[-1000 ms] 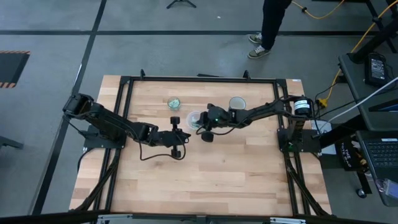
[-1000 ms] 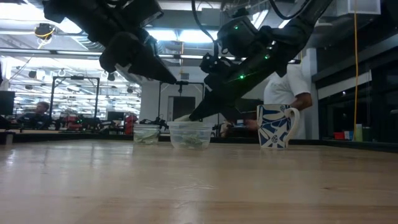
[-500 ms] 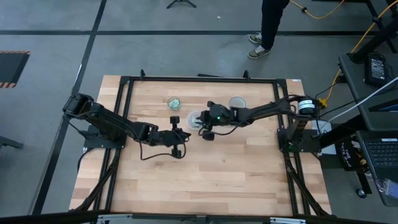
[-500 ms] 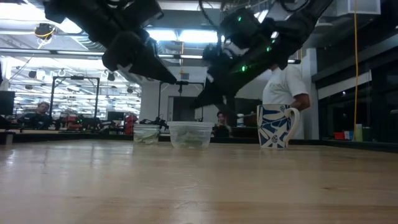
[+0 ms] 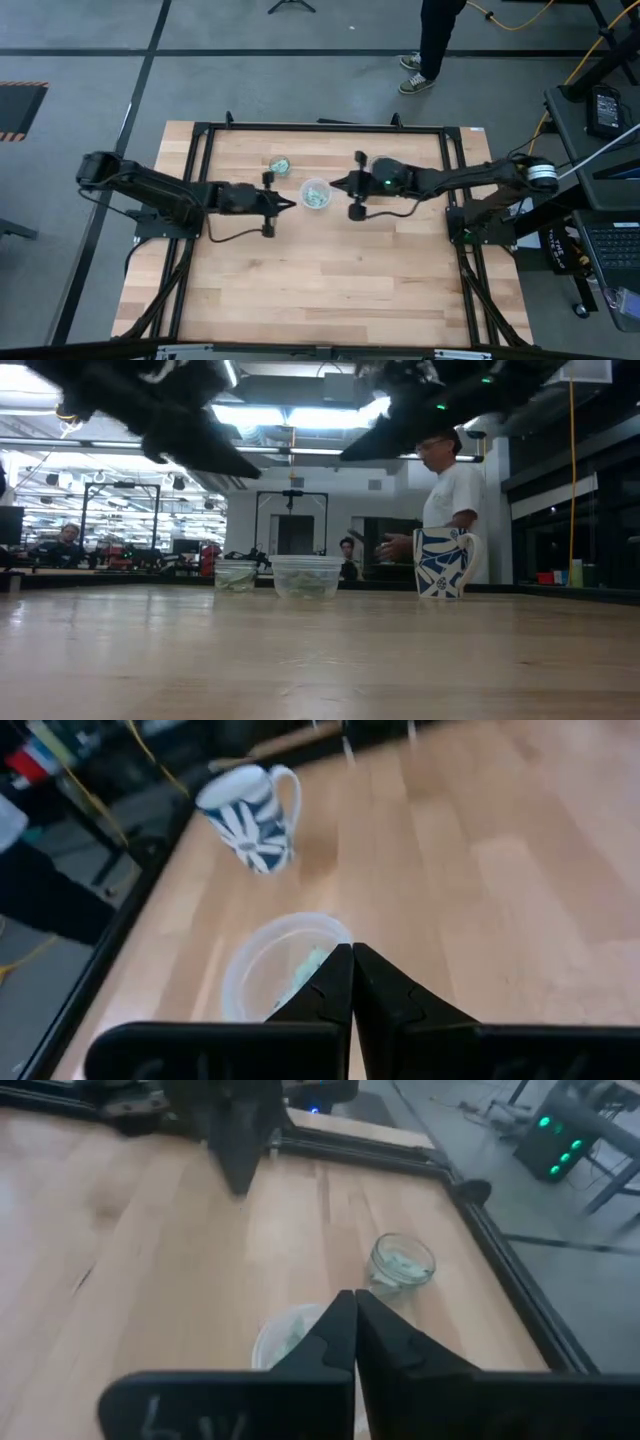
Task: Pick and place Stevia / Truvia into bins
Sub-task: Return to Home Position
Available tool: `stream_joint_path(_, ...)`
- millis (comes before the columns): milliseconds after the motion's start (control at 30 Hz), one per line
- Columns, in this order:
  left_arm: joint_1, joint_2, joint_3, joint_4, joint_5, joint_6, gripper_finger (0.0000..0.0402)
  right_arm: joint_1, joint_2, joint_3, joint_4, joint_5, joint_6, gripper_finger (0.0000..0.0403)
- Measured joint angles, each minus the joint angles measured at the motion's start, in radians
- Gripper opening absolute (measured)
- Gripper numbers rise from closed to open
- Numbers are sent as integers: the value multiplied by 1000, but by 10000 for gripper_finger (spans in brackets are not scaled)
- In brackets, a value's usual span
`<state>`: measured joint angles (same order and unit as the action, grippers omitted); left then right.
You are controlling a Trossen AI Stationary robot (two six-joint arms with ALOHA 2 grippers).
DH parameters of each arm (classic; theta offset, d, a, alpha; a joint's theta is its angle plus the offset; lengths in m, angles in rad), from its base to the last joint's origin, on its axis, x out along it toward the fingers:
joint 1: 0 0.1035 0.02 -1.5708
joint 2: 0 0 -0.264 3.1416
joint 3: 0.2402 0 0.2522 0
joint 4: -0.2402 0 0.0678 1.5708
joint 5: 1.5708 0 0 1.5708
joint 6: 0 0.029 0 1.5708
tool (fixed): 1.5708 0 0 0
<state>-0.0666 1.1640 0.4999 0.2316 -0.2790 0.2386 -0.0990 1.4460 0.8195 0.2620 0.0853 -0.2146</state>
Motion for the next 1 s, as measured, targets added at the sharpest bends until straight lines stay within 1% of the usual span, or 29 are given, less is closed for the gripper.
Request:
stream_joint_path(133, 50, -135, -195, 249, 61, 7, 1, 0, -64, -126, 104, 0, 26, 5)
stream_joint_path(300, 102, -272, -423, 526, 68, -27, 2, -14, -103, -264, 275, -2, 22, 2)
stream_joint_path(367, 113, -317, -482, 602, 69, -39, 1, -40, -129, -300, 327, -14, 26, 2)
stream_joint_path(533, 142, -433, -491, 497, 68, -38, 2, -120, -227, -365, 359, -209, 84, 1)
stream_joint_path(600, 156, -481, -492, 435, 64, -41, 1, -143, -277, -395, 363, -245, 107, 1)
stream_joint_path(833, 188, -646, -492, 251, 63, -60, 2, -184, -441, -512, 362, -254, 117, 1)
stream_joint_path(1000, 194, -776, -492, 113, 43, -81, 2, -213, -527, -564, 356, -255, 143, 0)
